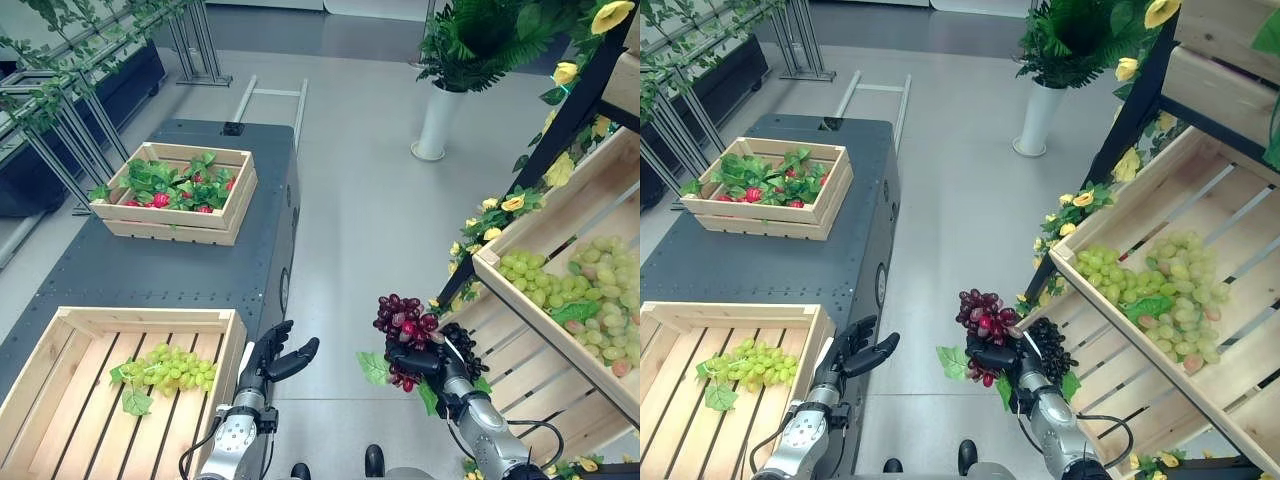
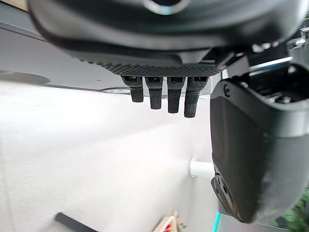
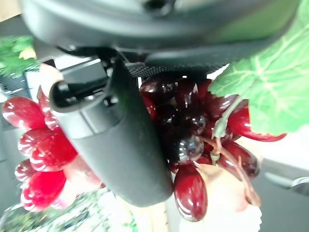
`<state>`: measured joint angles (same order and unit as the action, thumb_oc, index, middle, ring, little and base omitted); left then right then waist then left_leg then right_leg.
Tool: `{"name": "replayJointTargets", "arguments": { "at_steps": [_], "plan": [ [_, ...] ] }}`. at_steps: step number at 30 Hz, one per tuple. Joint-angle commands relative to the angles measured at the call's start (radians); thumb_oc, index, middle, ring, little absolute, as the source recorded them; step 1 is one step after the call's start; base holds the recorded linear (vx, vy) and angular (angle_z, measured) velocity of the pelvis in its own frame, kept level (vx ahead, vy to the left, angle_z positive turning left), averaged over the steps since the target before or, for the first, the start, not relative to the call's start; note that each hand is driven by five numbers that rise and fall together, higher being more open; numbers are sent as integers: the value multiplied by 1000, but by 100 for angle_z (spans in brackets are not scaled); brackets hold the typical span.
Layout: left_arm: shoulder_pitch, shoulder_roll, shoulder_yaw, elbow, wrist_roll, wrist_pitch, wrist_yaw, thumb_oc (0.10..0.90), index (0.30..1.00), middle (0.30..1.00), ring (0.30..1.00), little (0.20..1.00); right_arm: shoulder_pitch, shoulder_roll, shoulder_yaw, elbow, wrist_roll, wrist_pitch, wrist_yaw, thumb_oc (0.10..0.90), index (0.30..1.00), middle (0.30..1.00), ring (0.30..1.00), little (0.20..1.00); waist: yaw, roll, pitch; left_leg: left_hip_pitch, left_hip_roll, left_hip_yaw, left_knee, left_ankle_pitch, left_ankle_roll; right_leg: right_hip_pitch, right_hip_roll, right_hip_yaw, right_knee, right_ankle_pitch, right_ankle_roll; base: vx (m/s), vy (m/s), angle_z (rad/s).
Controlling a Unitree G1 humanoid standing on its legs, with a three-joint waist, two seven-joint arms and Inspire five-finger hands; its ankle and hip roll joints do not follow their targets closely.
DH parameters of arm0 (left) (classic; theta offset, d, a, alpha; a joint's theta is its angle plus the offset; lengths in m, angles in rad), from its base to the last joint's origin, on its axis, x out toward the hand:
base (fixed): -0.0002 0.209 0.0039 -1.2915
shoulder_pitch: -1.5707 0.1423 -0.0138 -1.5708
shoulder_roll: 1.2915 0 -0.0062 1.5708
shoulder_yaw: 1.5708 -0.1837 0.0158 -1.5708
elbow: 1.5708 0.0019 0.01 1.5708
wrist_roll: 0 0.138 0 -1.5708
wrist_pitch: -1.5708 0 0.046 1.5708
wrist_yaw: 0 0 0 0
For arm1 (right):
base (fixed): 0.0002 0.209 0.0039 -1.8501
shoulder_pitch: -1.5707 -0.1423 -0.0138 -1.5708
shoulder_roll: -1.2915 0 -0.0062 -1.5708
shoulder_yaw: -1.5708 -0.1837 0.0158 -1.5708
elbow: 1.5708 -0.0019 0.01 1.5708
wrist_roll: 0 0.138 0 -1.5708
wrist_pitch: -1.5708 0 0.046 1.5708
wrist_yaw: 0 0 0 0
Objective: Pick up the fruits from the basket on one side to the basket on the other side
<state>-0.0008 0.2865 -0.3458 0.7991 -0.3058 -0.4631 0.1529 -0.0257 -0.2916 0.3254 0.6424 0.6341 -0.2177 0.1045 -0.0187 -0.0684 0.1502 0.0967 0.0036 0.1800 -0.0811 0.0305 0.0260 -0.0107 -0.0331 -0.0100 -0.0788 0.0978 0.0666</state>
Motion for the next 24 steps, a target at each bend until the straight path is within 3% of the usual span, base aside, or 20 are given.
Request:
{"name": "replayJointTargets", "arguments": {
  "at_steps": [1, 6, 19, 23, 24],
  "plan": [
    [-183, -14, -31, 6, 52, -85, 40, 800, 900, 900, 900, 900, -179, -24, -38, -65, 18, -212, -36, 400, 300, 300, 300, 300, -16, 16, 136, -118, -32, -2, 197, -131, 36, -55, 26, -61, 182, -95, -36, -229, -25, -22],
    [-230, -18, -58, -2, 64, -62, 85, 800, 900, 900, 900, 900, -233, -68, -68, -75, 9, -234, -109, 400, 300, 300, 300, 300, -22, 6, 230, -269, -24, 2, 390, -181, 41, -192, 12, -91, 363, -149, -54, -158, -24, -9],
    [-251, 7, -130, -35, 69, -54, 83, 800, 900, 900, 900, 900, -291, -176, -225, -78, 20, -244, -235, 400, 300, 300, 300, 300, -31, 15, 326, -562, -31, -29, 788, -321, 58, -457, -10, -122, 754, -288, -109, -47, -14, 2],
    [-245, 21, -130, -44, 66, -39, 73, 800, 900, 900, 900, 900, -287, -187, -241, -90, 18, -241, -255, 400, 300, 300, 300, 300, -33, 18, 336, -610, -27, -38, 854, -339, 65, -497, -9, -121, 814, -307, -119, 2, -14, 7],
    [-244, 30, -132, -48, 54, -26, 59, 800, 900, 900, 900, 900, -287, -194, -248, -98, 12, -244, -274, 400, 300, 300, 300, 300, -33, 21, 346, -625, -29, -47, 892, -366, 63, -510, -3, -117, 849, -330, -116, 0, 0, 0]
  ]
}}
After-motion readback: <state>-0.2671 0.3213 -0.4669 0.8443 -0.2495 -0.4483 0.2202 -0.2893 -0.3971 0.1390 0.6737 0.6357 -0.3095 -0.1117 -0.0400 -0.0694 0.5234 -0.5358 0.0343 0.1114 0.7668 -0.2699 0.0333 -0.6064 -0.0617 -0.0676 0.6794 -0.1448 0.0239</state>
